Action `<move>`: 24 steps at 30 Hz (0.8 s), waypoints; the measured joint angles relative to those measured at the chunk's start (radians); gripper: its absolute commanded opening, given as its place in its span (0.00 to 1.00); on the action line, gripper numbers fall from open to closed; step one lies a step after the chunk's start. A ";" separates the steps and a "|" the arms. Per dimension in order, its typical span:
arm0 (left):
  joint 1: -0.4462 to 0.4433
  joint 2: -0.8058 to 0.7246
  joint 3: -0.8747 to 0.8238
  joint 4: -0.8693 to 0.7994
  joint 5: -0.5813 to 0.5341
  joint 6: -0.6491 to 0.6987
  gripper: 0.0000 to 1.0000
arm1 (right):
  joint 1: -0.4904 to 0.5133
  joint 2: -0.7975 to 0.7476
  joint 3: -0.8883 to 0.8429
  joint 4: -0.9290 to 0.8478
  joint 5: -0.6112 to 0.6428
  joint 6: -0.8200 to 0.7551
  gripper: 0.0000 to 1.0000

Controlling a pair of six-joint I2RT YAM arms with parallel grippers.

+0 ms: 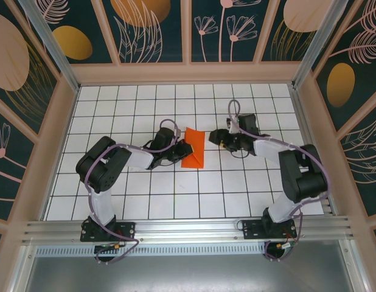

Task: Fold a paper plane with a square sheet of paper (pick it up from the middle)
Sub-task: Turn over the paper at the center of the table.

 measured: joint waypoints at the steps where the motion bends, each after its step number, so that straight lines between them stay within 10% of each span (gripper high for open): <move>1: 0.000 -0.003 0.007 -0.018 -0.008 0.018 0.00 | -0.009 -0.027 -0.010 0.001 0.016 0.000 0.74; 13: -0.002 -0.206 0.229 -0.497 -0.235 0.316 0.00 | -0.100 -0.195 -0.130 0.023 0.145 -0.021 0.99; 24: -0.056 -0.224 0.563 -0.996 -0.793 0.421 0.00 | -0.142 -0.240 -0.179 0.078 0.146 0.059 0.99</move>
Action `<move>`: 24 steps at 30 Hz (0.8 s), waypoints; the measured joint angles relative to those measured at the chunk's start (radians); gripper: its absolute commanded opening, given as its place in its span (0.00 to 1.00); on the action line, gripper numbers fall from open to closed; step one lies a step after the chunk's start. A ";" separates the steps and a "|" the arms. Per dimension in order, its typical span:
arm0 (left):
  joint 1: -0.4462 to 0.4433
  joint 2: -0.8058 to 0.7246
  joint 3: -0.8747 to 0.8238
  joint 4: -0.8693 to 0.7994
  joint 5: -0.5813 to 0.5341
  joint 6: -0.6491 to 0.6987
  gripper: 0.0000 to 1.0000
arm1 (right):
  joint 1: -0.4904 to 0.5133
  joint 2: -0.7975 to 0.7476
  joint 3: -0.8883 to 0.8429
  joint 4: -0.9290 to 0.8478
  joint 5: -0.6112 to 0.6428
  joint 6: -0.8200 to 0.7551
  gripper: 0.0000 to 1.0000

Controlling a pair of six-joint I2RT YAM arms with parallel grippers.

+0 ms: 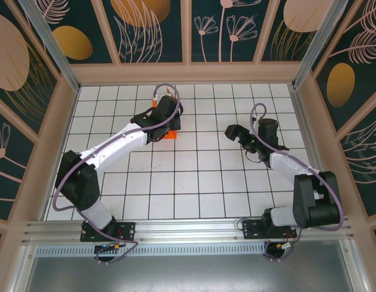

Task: Fold a paper plane with a square sheet of paper (pick it up from the middle)
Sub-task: Turn over the paper at the center of the table.

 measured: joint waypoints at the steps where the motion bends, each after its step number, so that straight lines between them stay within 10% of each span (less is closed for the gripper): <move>1: -0.009 0.020 0.024 -0.038 -0.053 0.000 0.00 | -0.002 -0.001 -0.008 0.001 -0.001 0.008 0.99; 13: -0.072 0.379 0.143 -0.329 -0.441 -0.039 0.00 | -0.024 -0.014 -0.039 0.003 0.025 0.078 0.99; 24: -0.086 0.526 0.195 -0.323 -0.423 -0.045 0.20 | -0.024 -0.014 -0.045 0.002 0.076 0.080 0.99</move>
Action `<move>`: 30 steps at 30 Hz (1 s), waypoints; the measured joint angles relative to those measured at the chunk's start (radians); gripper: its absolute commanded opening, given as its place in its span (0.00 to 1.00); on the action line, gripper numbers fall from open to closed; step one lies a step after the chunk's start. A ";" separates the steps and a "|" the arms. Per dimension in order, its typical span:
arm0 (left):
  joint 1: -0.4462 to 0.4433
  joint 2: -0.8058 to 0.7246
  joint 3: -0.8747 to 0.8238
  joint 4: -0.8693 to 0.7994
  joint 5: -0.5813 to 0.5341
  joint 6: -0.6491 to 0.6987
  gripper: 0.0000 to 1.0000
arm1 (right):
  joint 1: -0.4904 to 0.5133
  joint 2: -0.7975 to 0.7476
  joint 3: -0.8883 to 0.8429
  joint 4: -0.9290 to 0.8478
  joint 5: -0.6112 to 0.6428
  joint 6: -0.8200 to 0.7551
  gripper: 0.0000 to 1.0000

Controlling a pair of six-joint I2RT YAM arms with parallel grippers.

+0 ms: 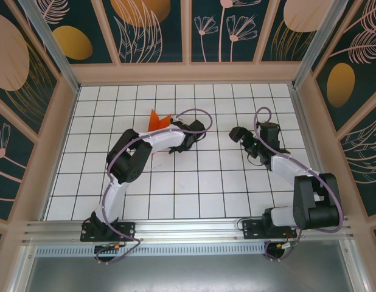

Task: Fold a paper plane with a square sheet of paper (pick it up from the middle)
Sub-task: Turn over the paper at the center of the table.

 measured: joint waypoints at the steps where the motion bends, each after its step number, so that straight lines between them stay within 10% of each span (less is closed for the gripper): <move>1: 0.000 0.000 0.000 0.016 0.021 0.002 0.25 | 0.000 0.000 -0.001 0.000 0.003 0.000 0.99; 20: 0.022 -0.529 -0.290 0.512 0.450 -0.022 0.96 | 0.054 0.021 -0.003 0.026 -0.010 -0.034 0.96; 30: 0.212 -0.722 -0.642 0.655 0.481 -0.105 0.98 | 0.379 0.232 0.220 0.006 0.018 -0.072 0.80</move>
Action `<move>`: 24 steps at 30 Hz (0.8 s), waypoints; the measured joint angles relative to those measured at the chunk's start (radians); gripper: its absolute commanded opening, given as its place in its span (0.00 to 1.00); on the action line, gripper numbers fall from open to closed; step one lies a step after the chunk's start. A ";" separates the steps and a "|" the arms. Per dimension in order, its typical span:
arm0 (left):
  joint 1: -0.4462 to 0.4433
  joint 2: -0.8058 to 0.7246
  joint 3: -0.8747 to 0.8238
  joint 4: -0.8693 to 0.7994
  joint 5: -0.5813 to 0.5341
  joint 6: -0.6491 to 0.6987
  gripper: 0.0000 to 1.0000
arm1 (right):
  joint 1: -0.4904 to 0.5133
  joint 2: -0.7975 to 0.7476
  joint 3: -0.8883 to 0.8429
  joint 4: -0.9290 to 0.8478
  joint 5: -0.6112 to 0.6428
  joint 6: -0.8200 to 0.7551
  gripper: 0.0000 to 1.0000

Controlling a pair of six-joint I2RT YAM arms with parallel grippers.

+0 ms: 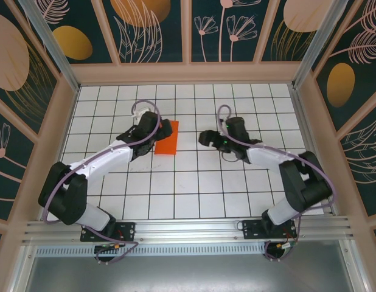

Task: Fold a paper plane with a square sheet of paper (pick it up from the middle)
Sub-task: Move the square sheet of paper to the center of the table.

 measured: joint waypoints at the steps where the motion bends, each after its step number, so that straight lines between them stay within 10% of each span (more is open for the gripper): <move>1: 0.023 -0.006 -0.024 0.000 0.005 -0.008 0.98 | 0.035 0.037 0.039 -0.001 0.005 0.001 0.76; 8: 0.151 -0.091 -0.170 0.015 0.078 -0.041 0.98 | 0.205 0.318 0.344 -0.041 0.036 0.026 0.54; 24: 0.331 -0.275 -0.273 -0.022 0.153 0.064 0.99 | 0.297 0.731 0.858 -0.246 0.032 0.039 0.51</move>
